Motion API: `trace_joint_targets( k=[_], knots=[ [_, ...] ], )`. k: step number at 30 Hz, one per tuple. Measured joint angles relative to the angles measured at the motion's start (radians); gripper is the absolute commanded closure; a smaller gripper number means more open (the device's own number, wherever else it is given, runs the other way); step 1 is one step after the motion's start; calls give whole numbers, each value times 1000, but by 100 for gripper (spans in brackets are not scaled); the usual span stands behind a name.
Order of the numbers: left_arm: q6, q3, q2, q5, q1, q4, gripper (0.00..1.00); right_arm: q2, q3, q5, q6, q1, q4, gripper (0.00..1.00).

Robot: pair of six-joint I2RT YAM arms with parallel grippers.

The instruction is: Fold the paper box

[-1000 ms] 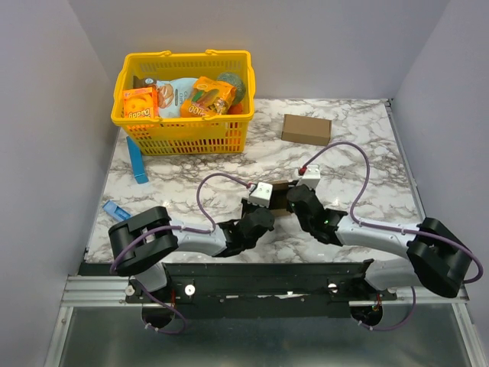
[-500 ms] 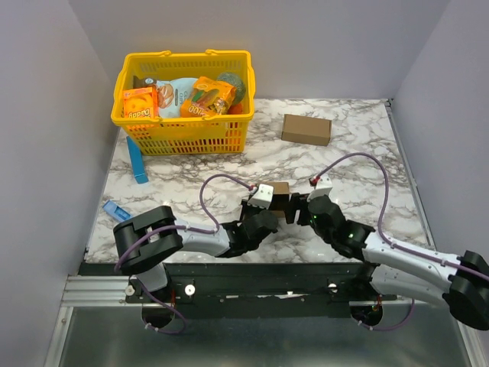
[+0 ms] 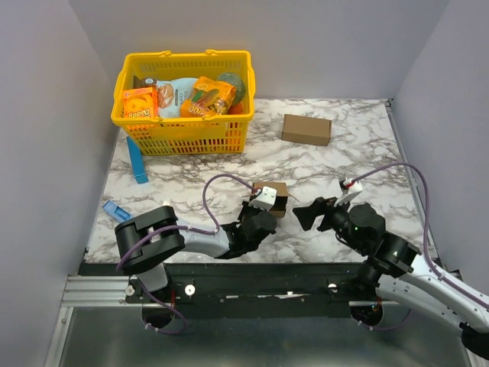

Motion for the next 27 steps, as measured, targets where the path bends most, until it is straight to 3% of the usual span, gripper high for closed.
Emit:
trace_joint_targets(
  k=[6,18,20,21,23,24,27],
  knots=[
    [70,-6,6,4,0,32,100,206,228,61,58,-39,-72,6],
    [121,-14,11,19,0,66,99,621,353,-5,18,-129,51,6],
    [123,-16,11,20,2,66,91,654,358,-9,0,-130,58,6],
    [126,-16,10,23,2,66,78,665,357,-11,-5,-131,59,6],
    [128,-16,10,24,2,63,64,681,353,-11,-8,-134,69,6],
    [130,-16,9,25,2,61,48,684,348,-10,-11,-135,74,6],
    [136,-21,2,29,3,35,24,694,322,-10,-16,-135,81,6]
  ],
)
